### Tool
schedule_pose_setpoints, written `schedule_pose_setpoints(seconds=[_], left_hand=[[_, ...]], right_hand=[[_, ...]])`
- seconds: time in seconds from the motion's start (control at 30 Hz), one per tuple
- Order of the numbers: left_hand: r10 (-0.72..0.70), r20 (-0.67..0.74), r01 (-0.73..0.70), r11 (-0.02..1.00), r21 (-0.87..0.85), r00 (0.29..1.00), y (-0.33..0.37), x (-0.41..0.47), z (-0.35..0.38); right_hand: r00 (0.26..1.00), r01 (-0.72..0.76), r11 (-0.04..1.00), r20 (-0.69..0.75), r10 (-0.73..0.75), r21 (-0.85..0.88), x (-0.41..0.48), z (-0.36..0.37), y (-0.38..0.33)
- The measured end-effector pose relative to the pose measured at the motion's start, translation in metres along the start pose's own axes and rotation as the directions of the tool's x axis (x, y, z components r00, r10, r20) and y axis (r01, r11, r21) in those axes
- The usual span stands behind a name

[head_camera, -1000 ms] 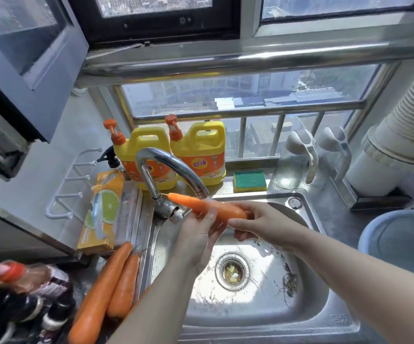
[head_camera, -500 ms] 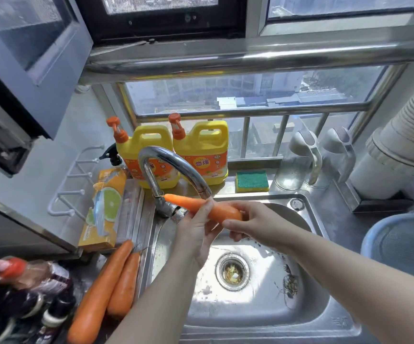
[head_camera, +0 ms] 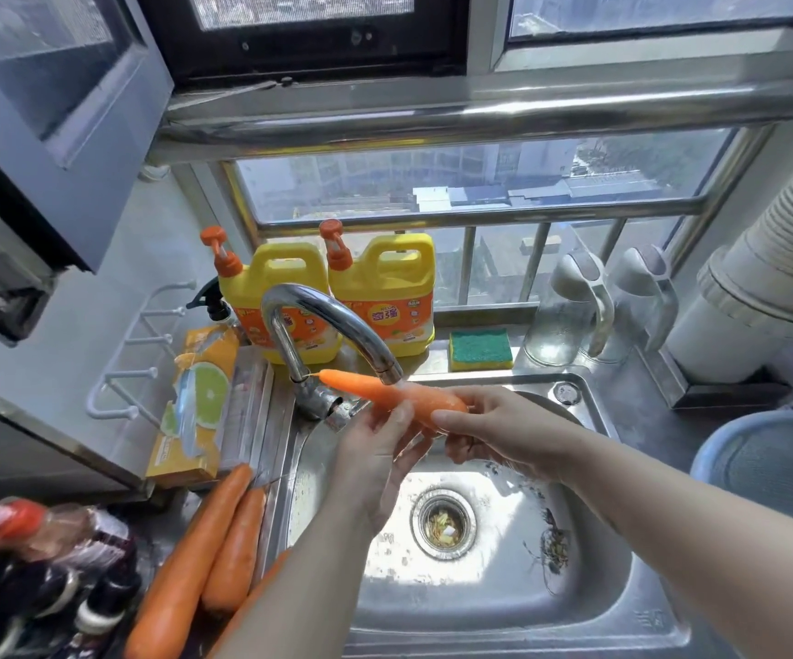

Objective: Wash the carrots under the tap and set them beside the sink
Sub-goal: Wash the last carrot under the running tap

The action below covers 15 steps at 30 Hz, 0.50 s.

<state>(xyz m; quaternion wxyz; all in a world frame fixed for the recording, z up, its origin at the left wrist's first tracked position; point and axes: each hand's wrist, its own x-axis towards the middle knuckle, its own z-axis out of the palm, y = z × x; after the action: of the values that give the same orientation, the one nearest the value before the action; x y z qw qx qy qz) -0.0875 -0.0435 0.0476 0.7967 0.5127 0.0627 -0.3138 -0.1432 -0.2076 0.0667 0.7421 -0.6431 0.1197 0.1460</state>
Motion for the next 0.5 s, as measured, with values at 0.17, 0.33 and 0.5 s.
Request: schedule_pose_setpoints(seconds=[0.17, 0.33, 0.5], left_hand=[[-0.011, -0.037, 0.01, 0.999, -0.041, 0.999, -0.001, 0.003, 0.003], [-0.047, -0.152, 0.035, 0.996, -0.077, 0.987, 0.004, 0.007, 0.006], [-0.104, -0.193, 0.08, 0.988, -0.13, 0.976, 0.007, 0.008, 0.005]], right_hand=[[0.998, 0.048, 0.996, -0.025, -0.05, -0.069, 0.001, 0.004, -0.002], [0.992, 0.104, 0.97, -0.049, -0.117, -0.218, 0.003, 0.011, 0.002], [0.985, 0.113, 0.948, -0.093, -0.146, -0.297, 0.005, 0.013, 0.004]])
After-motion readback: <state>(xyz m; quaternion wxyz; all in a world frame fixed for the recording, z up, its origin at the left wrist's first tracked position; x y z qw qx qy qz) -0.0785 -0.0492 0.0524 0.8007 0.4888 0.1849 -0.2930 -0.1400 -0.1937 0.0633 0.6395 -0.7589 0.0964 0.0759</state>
